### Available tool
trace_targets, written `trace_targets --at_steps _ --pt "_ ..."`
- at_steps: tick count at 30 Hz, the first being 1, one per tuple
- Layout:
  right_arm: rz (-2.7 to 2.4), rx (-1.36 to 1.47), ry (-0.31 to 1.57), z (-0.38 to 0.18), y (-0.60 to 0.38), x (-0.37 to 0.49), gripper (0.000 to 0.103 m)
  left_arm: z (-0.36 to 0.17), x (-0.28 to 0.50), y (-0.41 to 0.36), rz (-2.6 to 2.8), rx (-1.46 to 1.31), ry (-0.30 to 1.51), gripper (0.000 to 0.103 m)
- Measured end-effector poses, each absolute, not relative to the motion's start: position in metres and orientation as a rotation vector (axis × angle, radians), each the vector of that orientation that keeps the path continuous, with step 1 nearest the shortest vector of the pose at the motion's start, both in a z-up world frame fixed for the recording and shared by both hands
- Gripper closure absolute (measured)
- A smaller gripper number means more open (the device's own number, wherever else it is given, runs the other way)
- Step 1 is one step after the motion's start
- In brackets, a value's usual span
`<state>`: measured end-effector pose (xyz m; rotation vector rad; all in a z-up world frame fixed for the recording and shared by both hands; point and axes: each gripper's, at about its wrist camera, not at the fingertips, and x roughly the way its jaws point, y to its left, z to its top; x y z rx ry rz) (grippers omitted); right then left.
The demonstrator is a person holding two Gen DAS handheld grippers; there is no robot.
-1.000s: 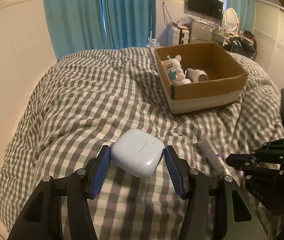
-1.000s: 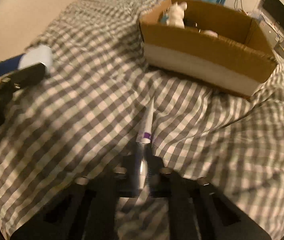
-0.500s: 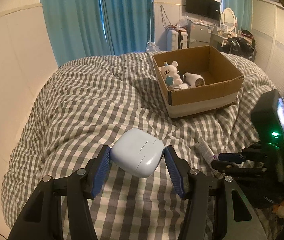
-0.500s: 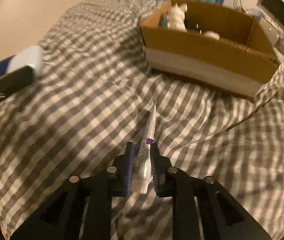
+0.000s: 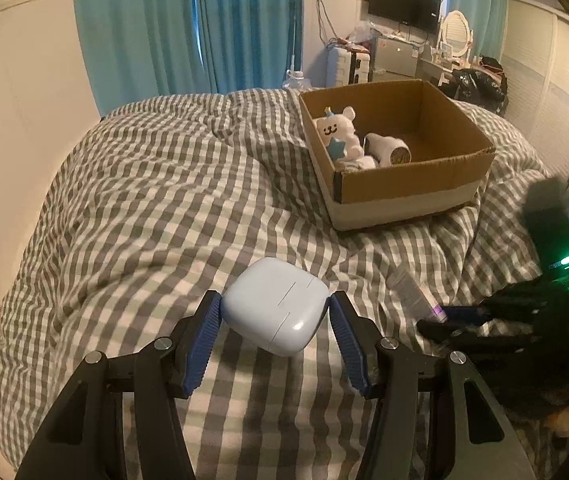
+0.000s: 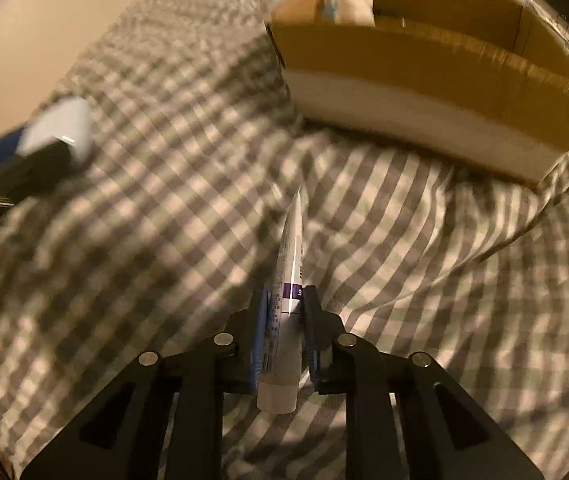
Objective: Organize objects
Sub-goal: 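Lower the earbud case and tube into the box and release both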
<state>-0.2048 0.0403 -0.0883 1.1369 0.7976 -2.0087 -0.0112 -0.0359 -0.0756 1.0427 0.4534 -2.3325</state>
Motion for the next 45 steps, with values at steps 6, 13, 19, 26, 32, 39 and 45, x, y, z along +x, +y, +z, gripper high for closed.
trace_targets --at_steps 6,13,19,26,32,39,45 --pt "-2.102 0.917 0.736 0.008 0.043 -0.207 0.086 -0.044 -0.030 -0.051 -2.372 0.982 0.477 0.046" --pt "-2.212 0.768 0.658 0.094 0.028 -0.248 0.086 0.006 -0.086 -0.076 -2.467 0.885 0.506 0.046" --pt "-2.267 0.793 0.680 0.098 0.012 -0.314 0.086 0.014 -0.164 -0.099 -2.529 0.859 0.453 0.046" --pt "-2.268 0.887 0.674 0.063 0.003 -0.394 0.086 -0.023 -0.247 -0.124 -2.551 0.966 0.416 0.046" --pt "-2.234 0.959 0.557 0.039 0.018 -0.418 0.085 -0.056 -0.274 -0.124 -2.586 1.011 0.435 0.046" --pt "-2.225 0.937 0.547 0.047 0.024 -0.404 0.077 -0.068 -0.269 -0.122 -2.581 1.047 0.433 0.037" --pt "-2.256 0.857 0.524 0.085 0.038 -0.368 0.049 -0.021 -0.235 -0.119 -2.536 0.945 0.448 0.009"
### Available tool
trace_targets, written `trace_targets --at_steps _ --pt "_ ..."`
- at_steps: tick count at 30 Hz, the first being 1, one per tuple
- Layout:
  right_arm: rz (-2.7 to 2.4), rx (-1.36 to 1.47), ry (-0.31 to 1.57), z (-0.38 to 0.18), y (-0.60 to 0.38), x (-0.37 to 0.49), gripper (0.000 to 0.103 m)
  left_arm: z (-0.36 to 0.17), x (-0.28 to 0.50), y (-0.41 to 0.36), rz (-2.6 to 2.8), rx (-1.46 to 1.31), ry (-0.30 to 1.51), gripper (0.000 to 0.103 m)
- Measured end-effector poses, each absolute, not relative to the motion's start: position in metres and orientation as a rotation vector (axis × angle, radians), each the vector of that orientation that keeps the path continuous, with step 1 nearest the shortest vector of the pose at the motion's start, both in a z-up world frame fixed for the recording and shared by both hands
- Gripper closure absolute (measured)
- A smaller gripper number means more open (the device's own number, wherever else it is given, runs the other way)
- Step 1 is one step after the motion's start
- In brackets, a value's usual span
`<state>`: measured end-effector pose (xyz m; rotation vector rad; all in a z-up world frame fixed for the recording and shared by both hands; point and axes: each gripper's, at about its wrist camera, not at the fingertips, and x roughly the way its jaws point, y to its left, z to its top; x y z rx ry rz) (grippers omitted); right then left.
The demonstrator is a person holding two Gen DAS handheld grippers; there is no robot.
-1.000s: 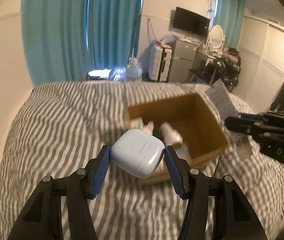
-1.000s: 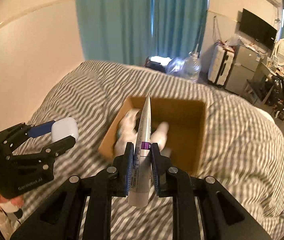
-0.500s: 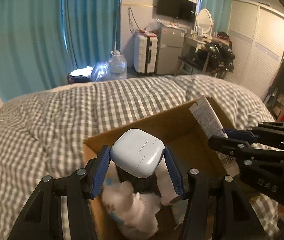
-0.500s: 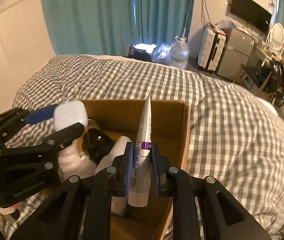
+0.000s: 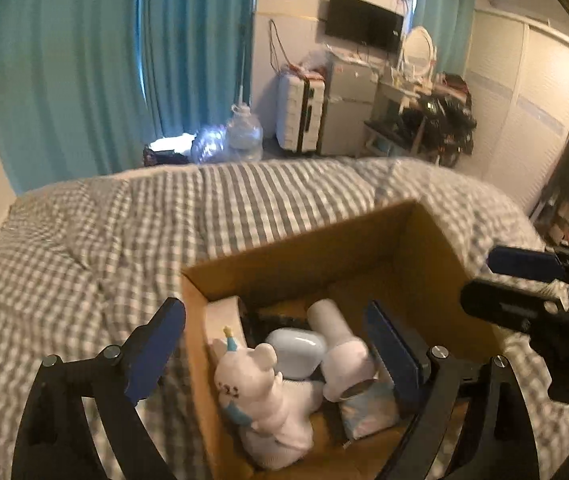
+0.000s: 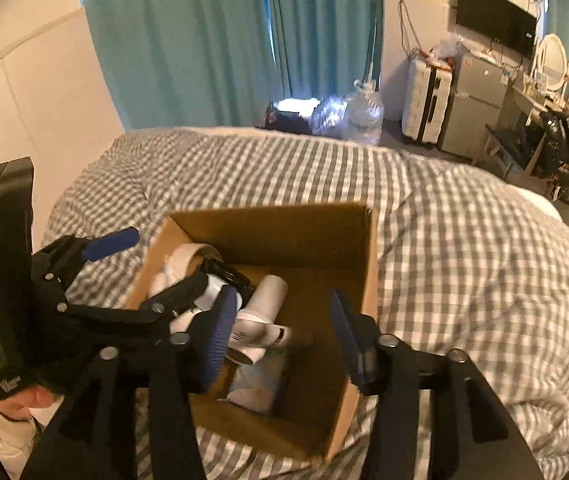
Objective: Organize objects
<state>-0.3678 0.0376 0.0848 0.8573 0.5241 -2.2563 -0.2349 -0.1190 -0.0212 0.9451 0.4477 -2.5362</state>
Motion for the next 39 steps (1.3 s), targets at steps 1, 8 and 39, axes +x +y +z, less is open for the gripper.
trace_targets --at_steps 1,8,39 --pt "-2.265 0.839 0.518 0.094 0.041 -0.360 0.045 -0.012 -0.229 -0.120 -2.536 0.930 0.454 0.009" --pt "-2.340 0.669 0.459 0.159 0.065 -0.292 0.029 0.074 -0.166 -0.104 -2.569 0.723 0.388 0.003" --pt "-2.545 0.158 0.381 0.083 0.144 -0.154 0.001 0.046 -0.002 0.010 -2.413 0.263 0.134 0.000"
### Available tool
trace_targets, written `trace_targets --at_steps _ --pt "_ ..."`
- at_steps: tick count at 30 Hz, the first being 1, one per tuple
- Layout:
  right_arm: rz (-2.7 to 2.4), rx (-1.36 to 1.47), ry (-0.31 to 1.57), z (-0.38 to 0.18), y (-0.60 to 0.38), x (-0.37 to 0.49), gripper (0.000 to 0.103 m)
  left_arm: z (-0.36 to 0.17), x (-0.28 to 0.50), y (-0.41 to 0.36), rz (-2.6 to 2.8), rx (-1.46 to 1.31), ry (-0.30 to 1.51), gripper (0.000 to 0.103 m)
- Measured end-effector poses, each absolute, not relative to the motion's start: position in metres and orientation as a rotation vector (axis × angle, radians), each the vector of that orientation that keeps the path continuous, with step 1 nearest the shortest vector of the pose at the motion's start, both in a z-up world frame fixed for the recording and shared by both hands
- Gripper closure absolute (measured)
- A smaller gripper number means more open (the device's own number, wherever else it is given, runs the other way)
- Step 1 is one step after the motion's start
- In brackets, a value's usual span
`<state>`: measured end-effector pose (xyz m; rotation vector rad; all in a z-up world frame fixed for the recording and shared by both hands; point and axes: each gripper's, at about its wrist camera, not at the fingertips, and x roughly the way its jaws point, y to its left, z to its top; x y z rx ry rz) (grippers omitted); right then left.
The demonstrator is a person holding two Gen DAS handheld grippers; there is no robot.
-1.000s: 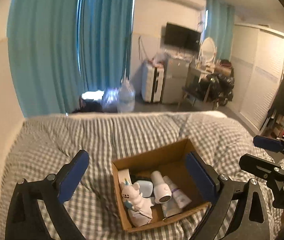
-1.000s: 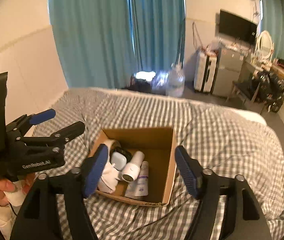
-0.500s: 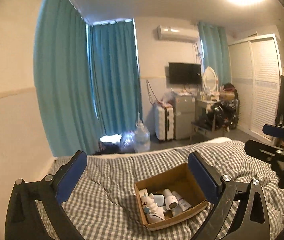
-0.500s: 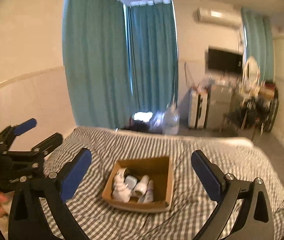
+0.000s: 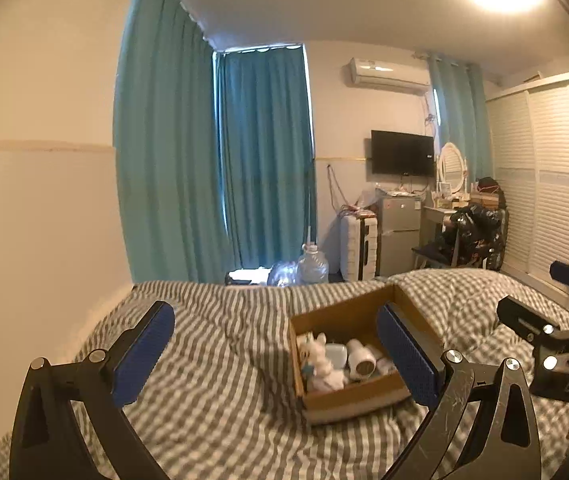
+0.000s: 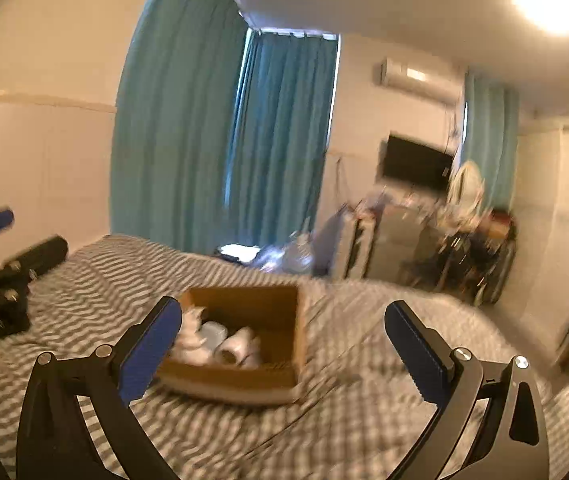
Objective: Organize objects
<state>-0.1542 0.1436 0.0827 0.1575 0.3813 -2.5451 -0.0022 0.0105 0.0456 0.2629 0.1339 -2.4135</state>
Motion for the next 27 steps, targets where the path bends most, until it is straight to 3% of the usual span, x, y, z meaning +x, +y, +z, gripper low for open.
trace_targets --at_steps 9,27 --pt "-2.546 0.228 0.376 0.054 0.149 -0.160 0.001 0.009 -0.007 0.017 -2.402 0.363 0.132 0.000" --pt "-2.550 0.242 0.377 0.054 0.147 -0.156 0.001 0.007 -0.007 0.015 -2.425 0.394 0.195 0.000"
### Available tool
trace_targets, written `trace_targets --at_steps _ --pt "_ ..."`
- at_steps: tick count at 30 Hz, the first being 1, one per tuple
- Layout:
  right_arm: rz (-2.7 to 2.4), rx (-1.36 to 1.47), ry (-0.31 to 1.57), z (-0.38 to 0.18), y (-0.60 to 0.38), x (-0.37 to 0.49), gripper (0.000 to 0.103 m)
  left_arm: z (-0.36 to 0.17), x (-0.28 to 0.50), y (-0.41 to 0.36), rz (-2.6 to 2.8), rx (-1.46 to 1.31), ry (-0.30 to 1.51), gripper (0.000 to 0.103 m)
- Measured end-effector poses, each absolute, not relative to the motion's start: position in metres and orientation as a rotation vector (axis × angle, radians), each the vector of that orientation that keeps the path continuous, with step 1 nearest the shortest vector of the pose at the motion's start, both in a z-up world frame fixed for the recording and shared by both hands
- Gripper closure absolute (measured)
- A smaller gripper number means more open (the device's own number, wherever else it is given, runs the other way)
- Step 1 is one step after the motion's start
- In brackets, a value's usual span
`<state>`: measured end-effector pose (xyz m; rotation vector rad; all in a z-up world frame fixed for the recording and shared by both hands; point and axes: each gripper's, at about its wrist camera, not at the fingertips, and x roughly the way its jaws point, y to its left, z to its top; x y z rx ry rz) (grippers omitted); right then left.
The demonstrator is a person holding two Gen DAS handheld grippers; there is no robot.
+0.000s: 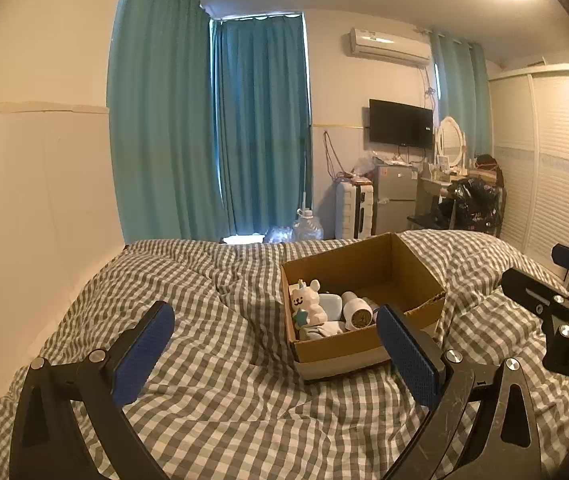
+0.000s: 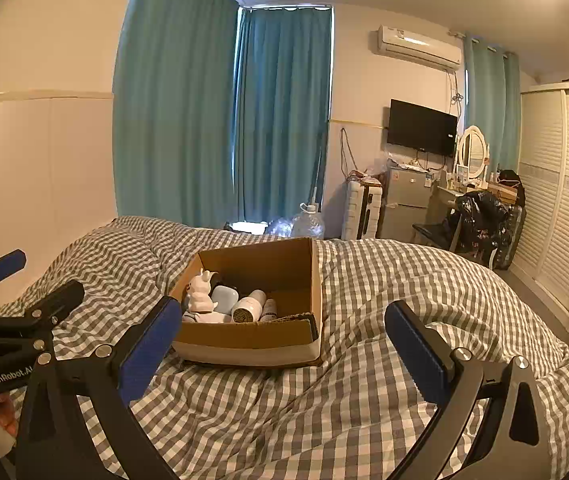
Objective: Organize objects
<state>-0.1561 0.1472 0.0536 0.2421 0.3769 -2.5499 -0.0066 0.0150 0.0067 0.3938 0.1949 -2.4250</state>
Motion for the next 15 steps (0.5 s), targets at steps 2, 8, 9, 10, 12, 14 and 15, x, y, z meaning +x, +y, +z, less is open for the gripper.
trace_targets --at_steps 2,8,9,10,12,14,15 --pt "-2.545 0.243 0.365 0.0542 0.1480 -0.1554 0.001 0.0075 -0.0062 0.0156 -2.424 0.391 0.191 0.000" --pt "-2.550 0.248 0.374 0.0527 0.1467 -0.1554 0.001 0.0069 -0.0056 0.0163 -2.423 0.393 0.191 0.000" --pt "-2.550 0.250 0.372 0.0522 0.1465 -0.1555 0.001 0.0067 -0.0056 0.0166 -2.424 0.396 0.190 0.000" --pt "-2.548 0.255 0.368 0.0519 0.1464 -0.1557 0.001 0.0069 -0.0057 0.0167 -2.426 0.399 0.190 0.000" --pt "-2.544 0.261 0.363 0.0512 0.1462 -0.1560 0.001 0.0070 -0.0053 0.0167 -2.427 0.403 0.196 0.000" --pt "-2.547 0.259 0.364 0.0514 0.1463 -0.1550 0.001 0.0070 -0.0052 0.0167 -2.426 0.400 0.198 0.000" --pt "-2.546 0.258 0.363 0.0518 0.1464 -0.1545 0.001 0.0073 -0.0049 0.0168 -2.424 0.401 0.201 0.000"
